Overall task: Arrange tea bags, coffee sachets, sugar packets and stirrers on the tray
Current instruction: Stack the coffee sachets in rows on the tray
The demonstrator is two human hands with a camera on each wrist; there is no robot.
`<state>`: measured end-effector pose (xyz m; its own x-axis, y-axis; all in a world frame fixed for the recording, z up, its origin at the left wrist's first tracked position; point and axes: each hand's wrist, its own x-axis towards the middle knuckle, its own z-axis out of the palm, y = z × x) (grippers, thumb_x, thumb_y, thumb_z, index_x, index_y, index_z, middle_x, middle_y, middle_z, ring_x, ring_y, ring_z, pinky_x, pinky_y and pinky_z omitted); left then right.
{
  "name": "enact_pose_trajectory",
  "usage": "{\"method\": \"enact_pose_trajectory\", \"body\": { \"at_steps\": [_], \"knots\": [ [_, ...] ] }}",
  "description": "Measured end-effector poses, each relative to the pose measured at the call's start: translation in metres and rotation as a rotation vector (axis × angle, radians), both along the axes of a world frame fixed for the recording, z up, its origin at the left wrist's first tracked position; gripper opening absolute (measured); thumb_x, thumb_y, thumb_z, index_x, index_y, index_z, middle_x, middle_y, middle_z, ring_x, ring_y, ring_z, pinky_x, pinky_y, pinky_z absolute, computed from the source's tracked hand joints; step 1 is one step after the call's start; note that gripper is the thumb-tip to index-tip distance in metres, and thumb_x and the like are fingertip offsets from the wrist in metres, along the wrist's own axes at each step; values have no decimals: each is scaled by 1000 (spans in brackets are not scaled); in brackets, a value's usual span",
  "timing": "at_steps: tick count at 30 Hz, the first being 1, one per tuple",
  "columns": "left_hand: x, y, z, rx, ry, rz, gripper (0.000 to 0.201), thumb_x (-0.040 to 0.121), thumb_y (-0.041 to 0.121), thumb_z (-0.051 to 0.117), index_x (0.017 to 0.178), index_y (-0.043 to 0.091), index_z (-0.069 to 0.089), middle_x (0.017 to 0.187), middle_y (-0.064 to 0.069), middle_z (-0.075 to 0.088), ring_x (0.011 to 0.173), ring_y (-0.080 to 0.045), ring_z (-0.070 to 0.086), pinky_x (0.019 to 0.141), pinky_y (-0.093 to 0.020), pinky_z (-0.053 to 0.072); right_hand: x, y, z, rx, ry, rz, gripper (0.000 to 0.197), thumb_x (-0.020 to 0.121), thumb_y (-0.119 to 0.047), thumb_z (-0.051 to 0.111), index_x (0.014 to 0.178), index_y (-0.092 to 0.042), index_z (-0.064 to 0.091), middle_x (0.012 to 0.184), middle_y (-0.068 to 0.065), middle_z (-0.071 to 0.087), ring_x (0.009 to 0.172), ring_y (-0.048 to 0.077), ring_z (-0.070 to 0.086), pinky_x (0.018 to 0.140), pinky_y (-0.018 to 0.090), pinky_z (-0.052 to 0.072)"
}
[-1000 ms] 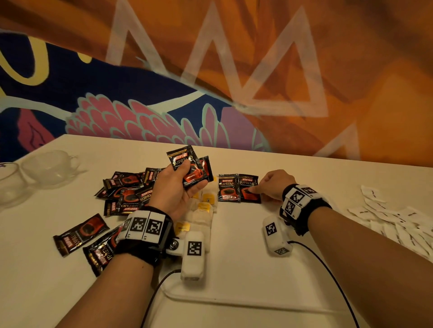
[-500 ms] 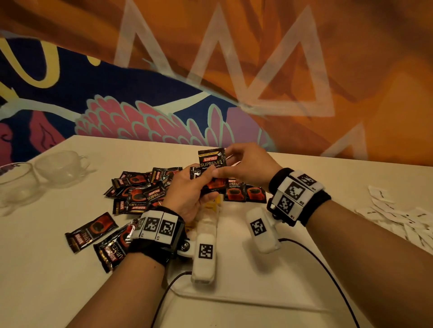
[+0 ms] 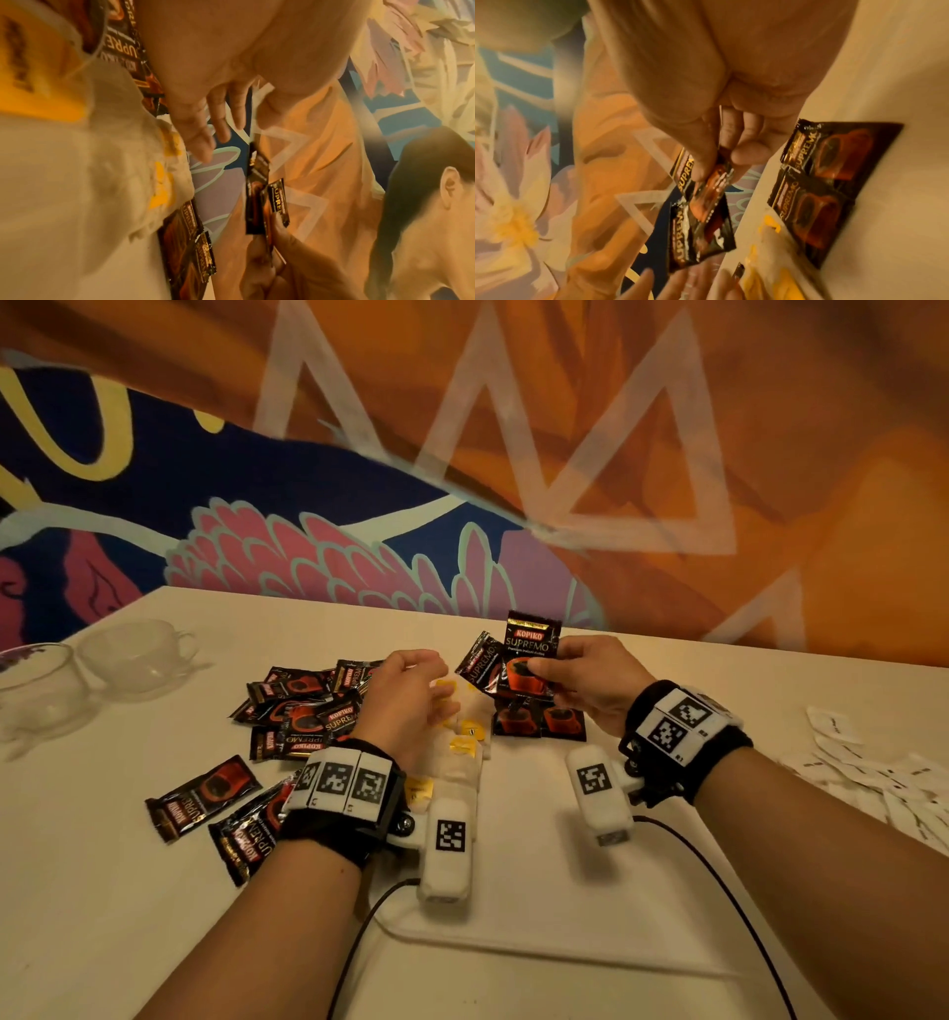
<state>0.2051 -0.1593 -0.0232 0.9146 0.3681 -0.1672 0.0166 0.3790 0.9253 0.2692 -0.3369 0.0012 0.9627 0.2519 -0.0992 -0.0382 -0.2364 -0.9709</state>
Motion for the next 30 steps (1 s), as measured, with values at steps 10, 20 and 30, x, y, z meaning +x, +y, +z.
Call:
{"method": "enact_pose_trajectory", "body": {
  "at_steps": [10, 20, 30],
  "knots": [
    [2, 6, -6, 278, -106, 87, 11, 91, 12, 61, 90, 20, 68, 97, -10, 72, 91, -22, 70, 80, -42, 57, 2, 1, -7, 23, 31, 5, 17, 87, -9, 68, 104, -5, 68, 103, 15, 72, 83, 21, 65, 57, 24, 49],
    [5, 12, -9, 225, -131, 215, 21, 86, 6, 68, 100, 17, 56, 98, -7, 70, 90, -20, 70, 77, -37, 58, 10, -1, -23, -612, -53, -26, 31, 73, -31, 83, 67, -17, 56, 83, 8, 70, 71, 20, 62, 65, 32, 52],
    [2, 8, -9, 235, -122, 139, 24, 85, 7, 69, 104, 8, 54, 94, -10, 71, 89, -23, 70, 75, -38, 58, 7, 13, -19, -947, -155, 11, 52, 69, -51, 79, 96, -14, 53, 108, 9, 67, 97, 24, 62, 75, 30, 49]
  ]
}}
